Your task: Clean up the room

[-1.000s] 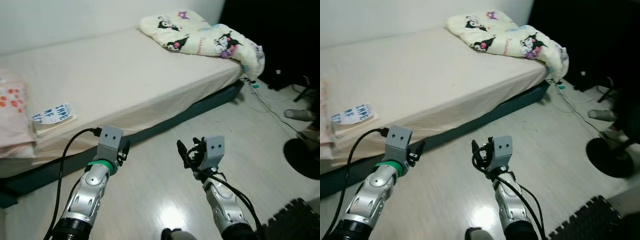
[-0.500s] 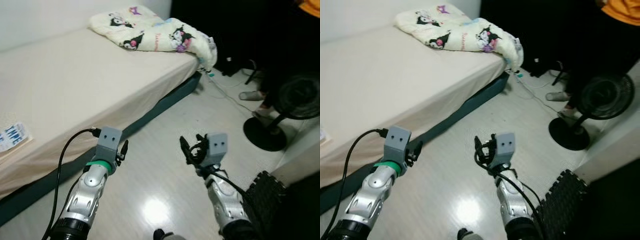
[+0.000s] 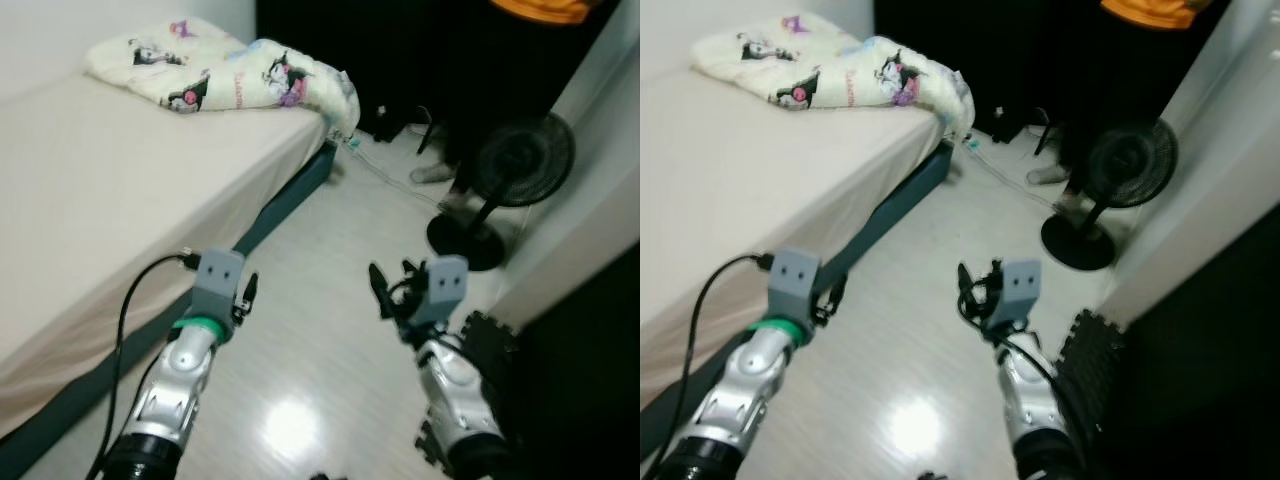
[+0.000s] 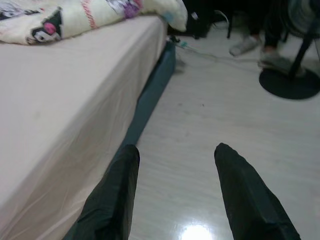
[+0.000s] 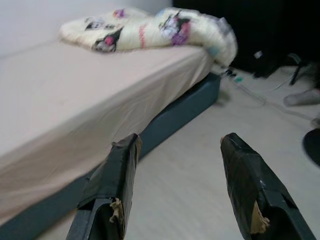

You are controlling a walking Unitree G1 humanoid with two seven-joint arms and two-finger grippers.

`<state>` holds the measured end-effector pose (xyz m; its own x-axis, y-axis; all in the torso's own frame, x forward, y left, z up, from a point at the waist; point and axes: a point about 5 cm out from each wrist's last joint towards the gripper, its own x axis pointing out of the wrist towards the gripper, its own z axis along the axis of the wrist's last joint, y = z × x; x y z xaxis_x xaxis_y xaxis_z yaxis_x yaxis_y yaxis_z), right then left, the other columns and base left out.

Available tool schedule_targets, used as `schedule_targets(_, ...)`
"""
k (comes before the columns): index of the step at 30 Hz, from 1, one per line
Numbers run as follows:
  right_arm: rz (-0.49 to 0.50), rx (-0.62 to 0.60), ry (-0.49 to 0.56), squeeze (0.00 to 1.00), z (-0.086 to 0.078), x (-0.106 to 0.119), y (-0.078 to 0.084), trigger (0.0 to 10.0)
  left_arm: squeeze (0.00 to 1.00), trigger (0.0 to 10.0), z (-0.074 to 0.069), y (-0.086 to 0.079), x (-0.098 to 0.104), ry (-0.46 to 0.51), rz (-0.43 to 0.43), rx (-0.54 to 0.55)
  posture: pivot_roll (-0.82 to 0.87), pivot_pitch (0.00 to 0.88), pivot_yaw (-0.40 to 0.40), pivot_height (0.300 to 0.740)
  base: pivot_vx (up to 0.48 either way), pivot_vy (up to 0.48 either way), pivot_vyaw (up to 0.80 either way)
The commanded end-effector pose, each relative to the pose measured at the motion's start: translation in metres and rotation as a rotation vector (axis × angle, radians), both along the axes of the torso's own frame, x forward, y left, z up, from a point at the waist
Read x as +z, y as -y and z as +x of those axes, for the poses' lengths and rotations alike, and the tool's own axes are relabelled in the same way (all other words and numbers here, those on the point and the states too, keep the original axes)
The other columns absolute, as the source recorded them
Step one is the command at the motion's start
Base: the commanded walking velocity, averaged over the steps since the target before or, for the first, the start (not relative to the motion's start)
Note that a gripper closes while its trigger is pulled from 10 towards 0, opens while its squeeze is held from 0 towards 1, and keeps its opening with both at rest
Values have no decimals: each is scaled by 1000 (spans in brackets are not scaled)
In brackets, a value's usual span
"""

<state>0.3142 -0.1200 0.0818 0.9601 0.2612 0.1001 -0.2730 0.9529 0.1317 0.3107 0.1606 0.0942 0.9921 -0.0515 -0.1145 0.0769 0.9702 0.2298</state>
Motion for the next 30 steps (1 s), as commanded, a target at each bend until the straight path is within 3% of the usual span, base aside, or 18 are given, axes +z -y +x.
schedule_targets(1,3,-23,-27,0,-4,-8,5,10000,0,10000,-1,4,-4,-11,-2,-14,55,38,19,740,0,0,-750)
schedule_targets(7,-7,-30,-22,0,-4,-8,6,10000,0,10000,-1,4,-4,-5,2,-16,54,36,19,740,0,0,-696)
schedule_targets(30,-22,-26,-12,0,-3,-8,5,10000,0,10000,2,7,-4,20,22,-26,50,27,18,740,376,298,0)
